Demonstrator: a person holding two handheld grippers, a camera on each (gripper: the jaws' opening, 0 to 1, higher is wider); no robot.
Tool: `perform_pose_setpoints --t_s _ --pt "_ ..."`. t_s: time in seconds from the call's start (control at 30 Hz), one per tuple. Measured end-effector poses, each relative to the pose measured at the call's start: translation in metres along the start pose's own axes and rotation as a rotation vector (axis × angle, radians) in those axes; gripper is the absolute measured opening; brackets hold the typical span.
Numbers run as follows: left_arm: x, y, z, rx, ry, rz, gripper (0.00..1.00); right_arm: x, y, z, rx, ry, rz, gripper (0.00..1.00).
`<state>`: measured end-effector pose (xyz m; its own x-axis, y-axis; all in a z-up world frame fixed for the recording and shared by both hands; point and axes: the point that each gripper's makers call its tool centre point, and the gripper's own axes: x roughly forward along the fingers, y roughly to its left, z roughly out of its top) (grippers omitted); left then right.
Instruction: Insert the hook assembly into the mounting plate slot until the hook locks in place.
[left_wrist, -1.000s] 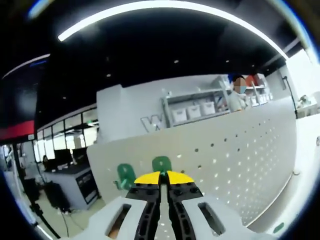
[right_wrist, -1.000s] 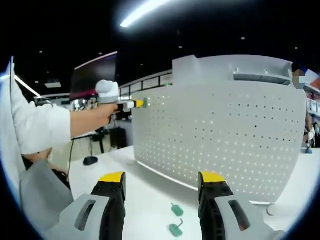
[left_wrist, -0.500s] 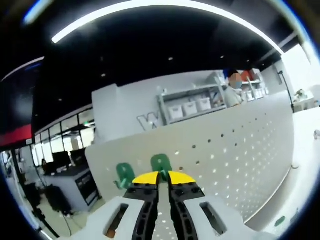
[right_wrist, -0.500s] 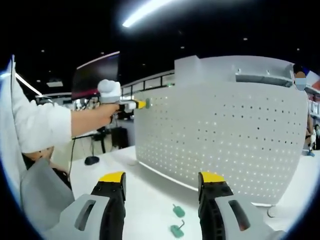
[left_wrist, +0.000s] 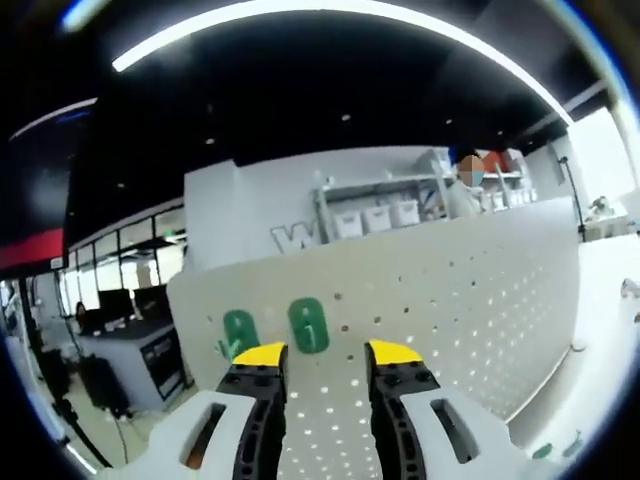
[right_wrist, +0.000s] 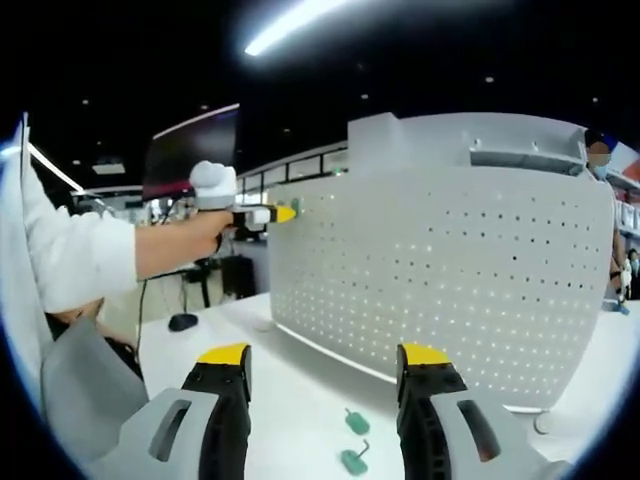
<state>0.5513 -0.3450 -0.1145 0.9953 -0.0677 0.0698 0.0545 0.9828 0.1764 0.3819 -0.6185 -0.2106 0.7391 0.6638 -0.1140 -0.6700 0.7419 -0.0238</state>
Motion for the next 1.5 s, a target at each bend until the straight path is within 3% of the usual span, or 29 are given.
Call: perform_pose_setpoints --t_s 0.13,0.5,0.93,1.5 --pt "-0.003 -0.004 -0.001 -0.029 0.002 -0.014 0.4 0.0 0.0 0.001 0.001 -0.003 0.0 0.59" --pt "-0.022 -0.02 0.002 -0.073 -0.011 -0.095 0.46 -0.002 -0.005 0.004 -0.007 -0.01 -0.009 0.59" --pt "-0.064 -0.054 0.002 -0.11 -0.028 -0.212 0.48 -0.009 -0.024 0.007 -0.006 -0.021 -0.054 0.59" --pt "-0.097 -0.076 -0.006 -0.144 -0.01 -0.272 0.47 -0.013 -0.029 0.008 -0.013 -0.018 -0.058 0.59"
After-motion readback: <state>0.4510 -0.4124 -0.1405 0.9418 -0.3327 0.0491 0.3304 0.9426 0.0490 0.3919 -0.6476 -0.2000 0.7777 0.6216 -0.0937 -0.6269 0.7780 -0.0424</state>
